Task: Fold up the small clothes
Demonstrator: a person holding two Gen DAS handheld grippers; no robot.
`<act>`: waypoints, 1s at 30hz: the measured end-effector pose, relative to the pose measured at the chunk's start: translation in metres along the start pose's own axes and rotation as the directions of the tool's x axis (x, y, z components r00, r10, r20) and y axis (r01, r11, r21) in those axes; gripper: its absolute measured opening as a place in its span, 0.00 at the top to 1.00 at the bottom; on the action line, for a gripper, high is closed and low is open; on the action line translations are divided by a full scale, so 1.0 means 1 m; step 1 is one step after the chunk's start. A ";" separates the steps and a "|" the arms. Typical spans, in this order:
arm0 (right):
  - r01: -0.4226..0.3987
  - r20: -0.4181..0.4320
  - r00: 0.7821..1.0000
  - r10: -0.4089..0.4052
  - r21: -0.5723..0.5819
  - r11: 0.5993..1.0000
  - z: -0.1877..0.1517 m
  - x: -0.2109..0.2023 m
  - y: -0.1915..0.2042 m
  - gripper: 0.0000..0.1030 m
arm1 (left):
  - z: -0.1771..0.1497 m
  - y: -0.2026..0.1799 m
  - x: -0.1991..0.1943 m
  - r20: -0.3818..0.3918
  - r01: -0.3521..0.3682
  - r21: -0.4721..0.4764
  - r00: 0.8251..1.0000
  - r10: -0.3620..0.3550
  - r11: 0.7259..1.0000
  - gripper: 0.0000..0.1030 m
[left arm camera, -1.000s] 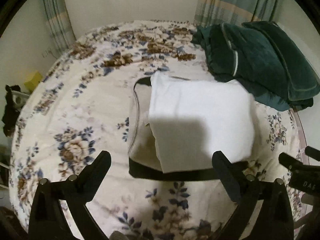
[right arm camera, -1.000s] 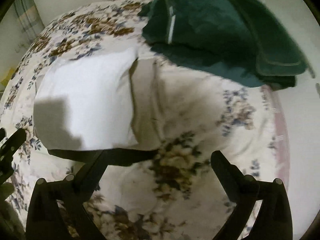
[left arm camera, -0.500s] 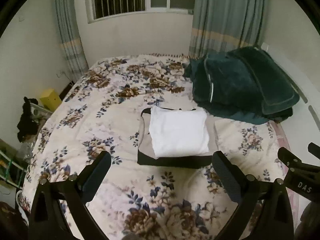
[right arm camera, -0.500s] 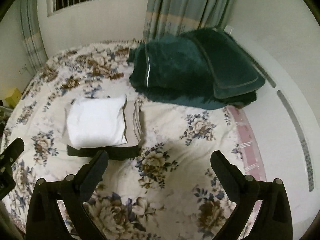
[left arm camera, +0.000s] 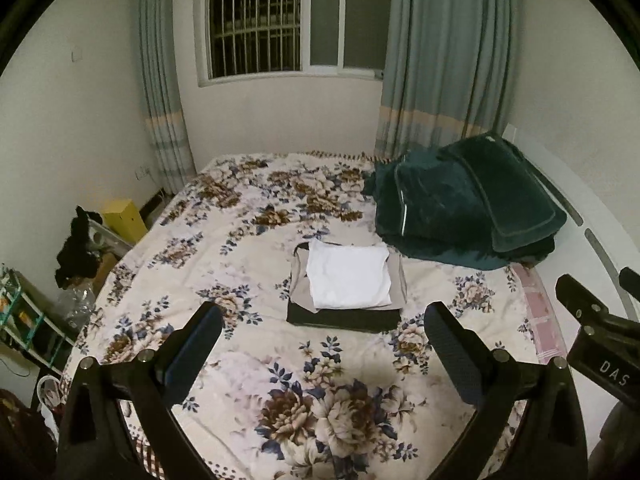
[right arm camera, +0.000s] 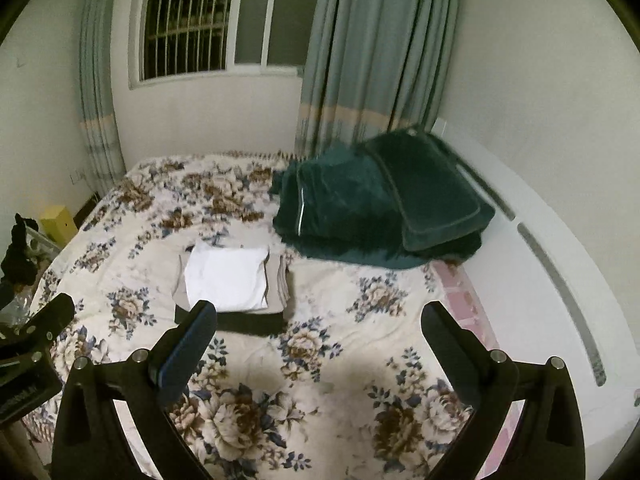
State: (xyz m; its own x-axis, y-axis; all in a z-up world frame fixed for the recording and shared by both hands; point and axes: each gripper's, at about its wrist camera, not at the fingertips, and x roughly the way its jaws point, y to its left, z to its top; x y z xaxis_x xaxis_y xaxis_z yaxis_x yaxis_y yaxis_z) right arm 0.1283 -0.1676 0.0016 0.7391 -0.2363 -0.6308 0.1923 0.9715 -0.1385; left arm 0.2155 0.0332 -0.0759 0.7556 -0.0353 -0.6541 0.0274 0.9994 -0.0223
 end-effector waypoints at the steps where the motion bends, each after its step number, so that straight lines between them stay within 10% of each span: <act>1: -0.005 0.014 1.000 0.005 0.002 1.000 -0.001 -0.013 -0.002 0.00 | -0.001 0.001 -0.008 0.007 -0.002 -0.002 1.000 0.002 1.000 0.00; 13: -0.069 0.083 0.994 0.068 0.011 0.998 -0.005 -0.101 -0.019 0.00 | -0.008 0.000 -0.067 0.084 -0.005 0.007 0.996 0.004 1.000 0.00; 30: -0.106 0.095 0.990 0.105 0.004 0.994 -0.001 -0.108 -0.033 0.00 | -0.009 -0.002 -0.090 0.139 -0.049 -0.004 0.989 0.049 0.999 0.00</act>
State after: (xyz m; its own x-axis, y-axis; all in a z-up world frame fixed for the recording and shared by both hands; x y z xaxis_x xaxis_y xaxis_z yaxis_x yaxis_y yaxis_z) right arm 0.0412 -0.1742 0.0733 0.8132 -0.1335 -0.5664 0.1152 0.9910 -0.0681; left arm 0.1414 0.0340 -0.0236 0.8397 0.0142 -0.5429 -0.0124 0.9999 0.0070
